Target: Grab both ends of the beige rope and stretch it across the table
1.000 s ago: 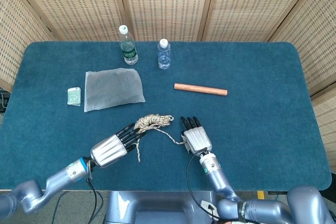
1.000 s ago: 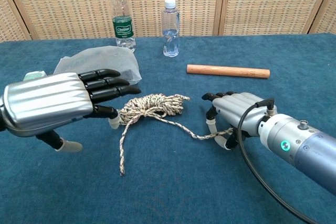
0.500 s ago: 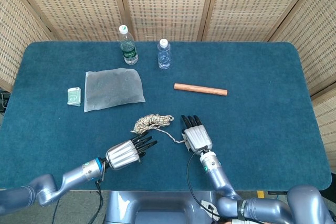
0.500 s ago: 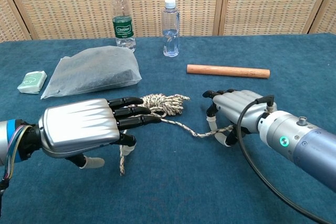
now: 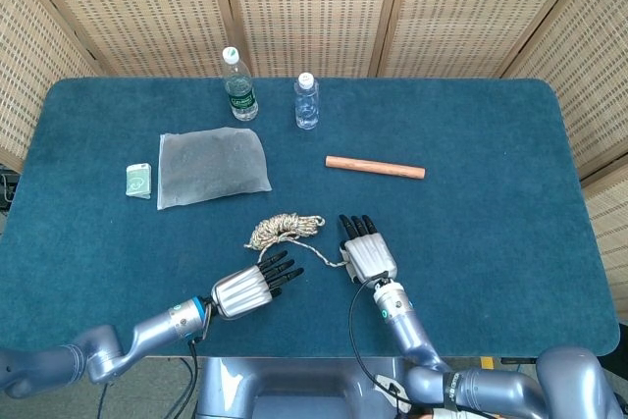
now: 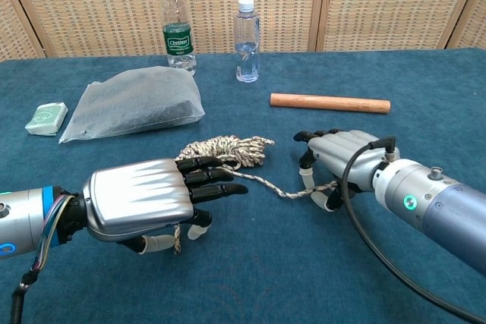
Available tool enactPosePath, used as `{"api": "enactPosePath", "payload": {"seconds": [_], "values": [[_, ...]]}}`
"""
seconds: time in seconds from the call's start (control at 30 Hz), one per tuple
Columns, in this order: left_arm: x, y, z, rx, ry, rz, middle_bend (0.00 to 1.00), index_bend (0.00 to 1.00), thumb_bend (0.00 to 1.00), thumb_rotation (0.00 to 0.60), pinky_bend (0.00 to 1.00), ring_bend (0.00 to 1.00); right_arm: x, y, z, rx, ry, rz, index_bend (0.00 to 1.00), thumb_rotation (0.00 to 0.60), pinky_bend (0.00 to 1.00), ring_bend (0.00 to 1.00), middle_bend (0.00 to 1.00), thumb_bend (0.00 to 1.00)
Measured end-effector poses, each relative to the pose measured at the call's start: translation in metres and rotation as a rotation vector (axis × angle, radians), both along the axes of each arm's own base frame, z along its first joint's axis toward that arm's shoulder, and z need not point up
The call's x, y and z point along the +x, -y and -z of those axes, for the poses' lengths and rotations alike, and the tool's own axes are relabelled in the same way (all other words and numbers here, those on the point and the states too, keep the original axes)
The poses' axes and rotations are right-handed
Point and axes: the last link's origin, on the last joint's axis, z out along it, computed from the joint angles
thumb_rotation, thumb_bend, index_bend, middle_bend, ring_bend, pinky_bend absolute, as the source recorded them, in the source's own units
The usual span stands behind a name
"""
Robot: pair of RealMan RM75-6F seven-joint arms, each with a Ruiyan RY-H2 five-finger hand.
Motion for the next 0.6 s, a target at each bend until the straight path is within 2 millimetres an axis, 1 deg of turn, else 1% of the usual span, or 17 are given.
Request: {"api": "enactPosePath", "payload": {"seconds": [0.3, 0.6], "values": [[0.0037, 0.0050, 0.0069, -0.018, -0.002, -0.001, 0.00, 0.51, 0.42, 0.600, 0.00, 0.00, -0.0013, 0.0010, -0.0008, -0.001, 0.005, 0.005, 0.70, 0.600, 0.00, 0.00, 0.00, 0.44], [-0.0015, 0.0057, 0.0099, -0.020, -0.008, -0.014, 0.00, 0.52, 0.46, 0.600, 0.00, 0.00, -0.0045, 0.0012, -0.0004, 0.001, 0.012, 0.014, 0.70, 0.600, 0.00, 0.00, 0.01, 0.44]]}}
